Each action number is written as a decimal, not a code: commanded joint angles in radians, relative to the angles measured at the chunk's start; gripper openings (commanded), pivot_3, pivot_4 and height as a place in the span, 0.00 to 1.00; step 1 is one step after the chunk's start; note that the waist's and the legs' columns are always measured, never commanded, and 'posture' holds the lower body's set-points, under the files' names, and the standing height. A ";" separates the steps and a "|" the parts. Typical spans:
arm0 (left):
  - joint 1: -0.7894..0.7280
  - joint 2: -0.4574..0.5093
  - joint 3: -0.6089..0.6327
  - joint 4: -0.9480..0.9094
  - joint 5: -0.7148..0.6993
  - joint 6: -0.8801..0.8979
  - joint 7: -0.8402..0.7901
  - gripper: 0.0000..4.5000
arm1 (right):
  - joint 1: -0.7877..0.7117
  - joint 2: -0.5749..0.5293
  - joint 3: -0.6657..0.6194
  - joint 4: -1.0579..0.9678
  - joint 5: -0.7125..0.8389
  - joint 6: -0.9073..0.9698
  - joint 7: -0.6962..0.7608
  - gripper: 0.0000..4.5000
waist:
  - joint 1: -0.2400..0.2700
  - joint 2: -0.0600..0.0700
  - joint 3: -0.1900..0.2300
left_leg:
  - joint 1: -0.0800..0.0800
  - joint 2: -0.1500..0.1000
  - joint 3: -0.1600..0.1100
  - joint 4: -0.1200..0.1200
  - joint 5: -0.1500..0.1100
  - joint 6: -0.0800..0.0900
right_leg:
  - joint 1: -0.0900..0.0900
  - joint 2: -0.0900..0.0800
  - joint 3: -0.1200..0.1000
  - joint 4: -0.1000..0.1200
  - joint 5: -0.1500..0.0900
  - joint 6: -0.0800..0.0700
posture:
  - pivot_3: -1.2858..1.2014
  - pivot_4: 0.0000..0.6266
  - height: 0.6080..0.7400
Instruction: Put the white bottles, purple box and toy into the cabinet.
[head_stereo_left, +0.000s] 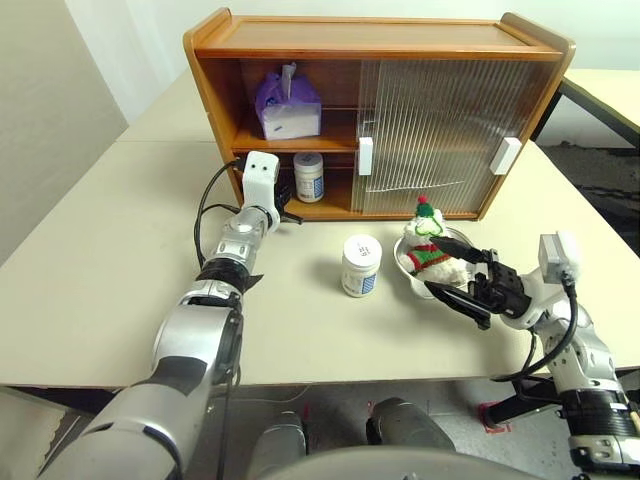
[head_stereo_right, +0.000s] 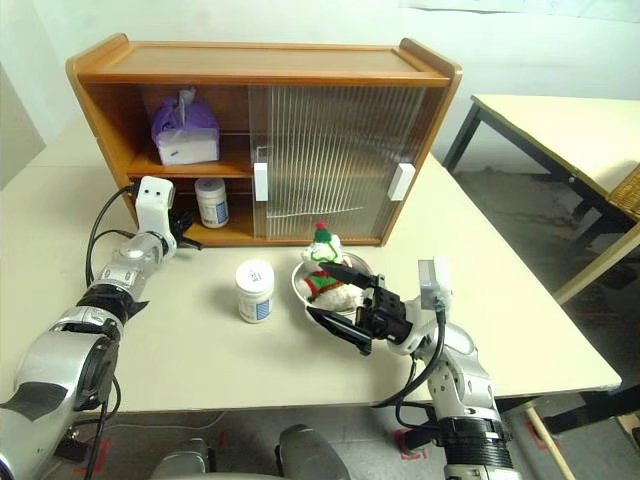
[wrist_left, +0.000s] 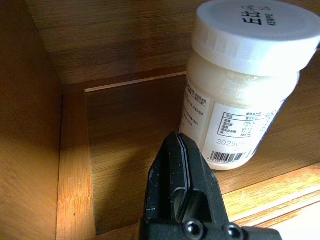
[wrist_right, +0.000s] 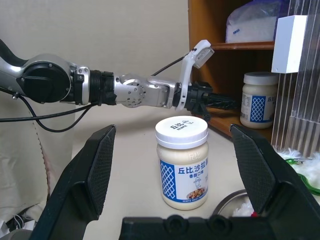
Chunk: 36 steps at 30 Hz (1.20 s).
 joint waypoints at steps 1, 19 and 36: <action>-0.046 -0.008 -0.010 0.039 0.016 -0.012 -0.001 0.01 | 0.006 -0.003 0.007 -0.012 -0.009 -0.008 -0.003 1.00 | 0.001 -0.001 0.001 | 0.000 0.000 0.000 0.000 0.000 0.000 | 0.000 0.000 0.000 0.000 0.000 0.000 | 0.40 0.00 1.00; -0.087 -0.067 -0.028 0.084 0.038 -0.020 -0.075 0.01 | 0.030 -0.003 0.004 -0.040 -0.006 -0.010 -0.024 1.00 | -0.011 -0.003 0.003 | -0.003 -0.004 -0.003 -0.001 0.000 0.000 | 0.000 0.000 0.001 -0.001 -0.002 0.002 | 0.39 0.00 1.00; -0.089 -0.083 -0.030 0.078 0.031 -0.034 -0.126 0.01 | 0.046 -0.002 0.004 -0.049 -0.005 -0.010 -0.031 1.00 | -0.029 -0.004 0.004 | -0.004 -0.005 -0.003 0.000 0.000 0.000 | 0.001 0.000 0.003 -0.001 -0.003 0.003 | 0.39 0.00 1.00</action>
